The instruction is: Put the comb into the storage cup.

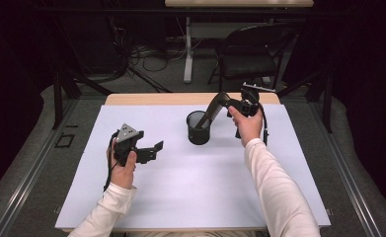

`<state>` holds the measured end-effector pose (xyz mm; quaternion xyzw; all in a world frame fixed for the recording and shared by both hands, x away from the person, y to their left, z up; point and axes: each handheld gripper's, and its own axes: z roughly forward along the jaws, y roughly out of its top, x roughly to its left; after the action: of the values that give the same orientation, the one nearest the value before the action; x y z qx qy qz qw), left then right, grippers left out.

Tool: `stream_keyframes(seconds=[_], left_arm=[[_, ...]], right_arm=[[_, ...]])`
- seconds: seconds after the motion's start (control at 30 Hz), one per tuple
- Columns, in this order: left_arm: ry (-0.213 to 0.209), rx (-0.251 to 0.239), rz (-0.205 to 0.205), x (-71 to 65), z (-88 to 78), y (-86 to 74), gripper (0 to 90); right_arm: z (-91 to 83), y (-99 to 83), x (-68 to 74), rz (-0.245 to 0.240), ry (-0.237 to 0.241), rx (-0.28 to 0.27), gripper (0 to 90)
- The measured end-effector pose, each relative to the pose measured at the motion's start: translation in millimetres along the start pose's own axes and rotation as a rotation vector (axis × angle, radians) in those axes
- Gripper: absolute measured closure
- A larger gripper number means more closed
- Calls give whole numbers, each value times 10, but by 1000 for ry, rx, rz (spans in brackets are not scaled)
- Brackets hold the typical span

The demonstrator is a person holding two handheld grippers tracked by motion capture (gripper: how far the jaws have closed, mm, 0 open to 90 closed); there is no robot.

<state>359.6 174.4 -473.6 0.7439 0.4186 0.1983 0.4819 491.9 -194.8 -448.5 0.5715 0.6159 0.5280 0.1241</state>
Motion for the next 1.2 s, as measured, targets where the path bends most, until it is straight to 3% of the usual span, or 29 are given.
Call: stream_keyframes(seconds=[0.5, 0.73, 0.9, 1.2], left_arm=[[-1, 1, -1, -1, -1, -1, 157], [-1, 6, -1, -3, 1, -4, 157], [0, 4, -2, -2, -4, -3, 157], [-2, -1, -4, 2, -14, 1, 157]], right_arm=[[-229, 39, 52, -117, -4, 52, 354], [-337, 34, 81, -171, -30, 66, 350], [-390, 1, 136, -210, -9, 82, 342], [-527, -59, 234, -261, -14, 107, 305]])
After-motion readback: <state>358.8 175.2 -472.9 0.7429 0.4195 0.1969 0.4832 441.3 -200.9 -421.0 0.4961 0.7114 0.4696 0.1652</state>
